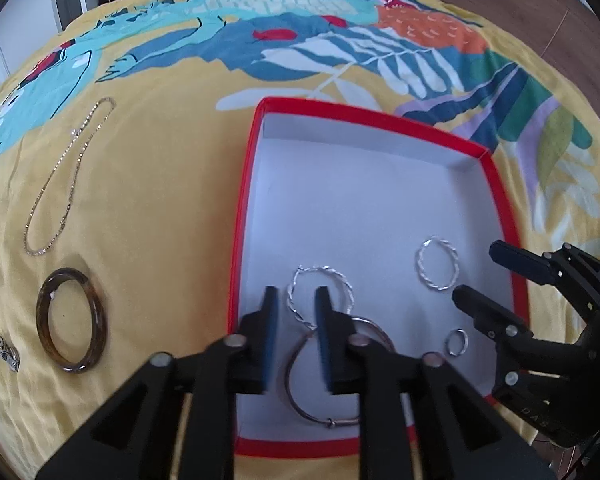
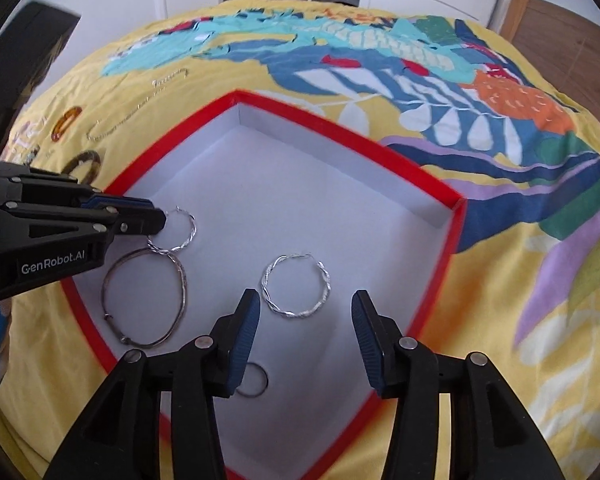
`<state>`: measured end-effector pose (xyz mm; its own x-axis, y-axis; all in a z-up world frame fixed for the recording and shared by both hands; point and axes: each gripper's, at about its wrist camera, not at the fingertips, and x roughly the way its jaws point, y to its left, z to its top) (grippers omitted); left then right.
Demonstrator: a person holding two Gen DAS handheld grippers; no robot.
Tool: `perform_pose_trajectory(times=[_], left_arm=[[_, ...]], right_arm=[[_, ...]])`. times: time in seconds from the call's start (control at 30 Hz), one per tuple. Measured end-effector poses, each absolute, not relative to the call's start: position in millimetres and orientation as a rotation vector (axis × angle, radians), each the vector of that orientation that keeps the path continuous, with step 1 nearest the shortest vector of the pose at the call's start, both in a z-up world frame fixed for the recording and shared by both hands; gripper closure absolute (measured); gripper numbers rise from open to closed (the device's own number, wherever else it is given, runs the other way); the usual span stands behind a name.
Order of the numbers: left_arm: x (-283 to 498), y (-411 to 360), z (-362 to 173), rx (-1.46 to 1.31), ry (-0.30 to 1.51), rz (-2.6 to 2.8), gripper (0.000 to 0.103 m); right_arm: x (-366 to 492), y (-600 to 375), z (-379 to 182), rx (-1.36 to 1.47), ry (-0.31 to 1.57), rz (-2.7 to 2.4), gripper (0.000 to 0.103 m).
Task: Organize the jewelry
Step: 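Carry both twisted hoops into the red box and open both tools, then withdraw both tools and approach the beaded bracelet and silver pendant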
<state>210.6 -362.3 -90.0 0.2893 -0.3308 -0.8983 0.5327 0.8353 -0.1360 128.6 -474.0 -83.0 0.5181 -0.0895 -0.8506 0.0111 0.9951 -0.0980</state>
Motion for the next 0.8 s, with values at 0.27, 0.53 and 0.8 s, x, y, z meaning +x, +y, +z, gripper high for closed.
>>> perform_pose_trajectory(times=[0.27, 0.53, 0.8], left_arm=[[186, -347, -45, 0.194, 1.085, -0.640, 0.073], [149, -286, -6, 0.169, 1.035, -0.610, 0.073], [117, -187, 10, 0.143, 1.013, -0.475, 0.073]], right_arm=[[87, -474, -41, -0.008, 0.947, -0.116, 0.052], [43, -454, -2, 0.105, 0.859, -0.119, 0.051], [17, -394, 26, 0.114, 0.790, -0.041, 0.051]])
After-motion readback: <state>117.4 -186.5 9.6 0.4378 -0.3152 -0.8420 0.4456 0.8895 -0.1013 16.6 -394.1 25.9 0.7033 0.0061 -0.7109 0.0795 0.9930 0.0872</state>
